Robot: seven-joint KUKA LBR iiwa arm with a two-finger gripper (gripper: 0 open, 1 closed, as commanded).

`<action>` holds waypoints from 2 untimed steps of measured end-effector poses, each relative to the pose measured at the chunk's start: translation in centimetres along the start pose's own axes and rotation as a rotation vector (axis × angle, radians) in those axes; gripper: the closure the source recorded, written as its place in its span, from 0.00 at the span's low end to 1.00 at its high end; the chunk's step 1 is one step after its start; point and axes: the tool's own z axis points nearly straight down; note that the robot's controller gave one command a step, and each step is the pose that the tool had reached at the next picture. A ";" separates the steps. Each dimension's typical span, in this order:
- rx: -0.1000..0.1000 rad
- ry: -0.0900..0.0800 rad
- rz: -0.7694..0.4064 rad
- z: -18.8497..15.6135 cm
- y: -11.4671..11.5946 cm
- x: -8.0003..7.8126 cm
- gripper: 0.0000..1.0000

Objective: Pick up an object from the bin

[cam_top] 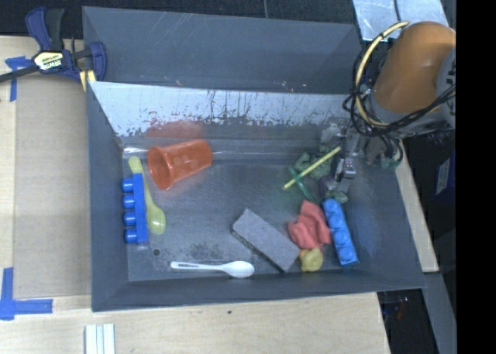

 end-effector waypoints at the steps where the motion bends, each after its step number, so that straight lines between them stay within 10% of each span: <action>1: 0.002 -0.005 -0.231 3.7 0.9 1.4 0.00; 2: 0.001 -0.013 -0.305 4.8 1.9 2.5 0.00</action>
Offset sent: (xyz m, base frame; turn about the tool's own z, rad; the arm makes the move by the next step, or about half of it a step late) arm -0.0404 0.0354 -0.0672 -0.0356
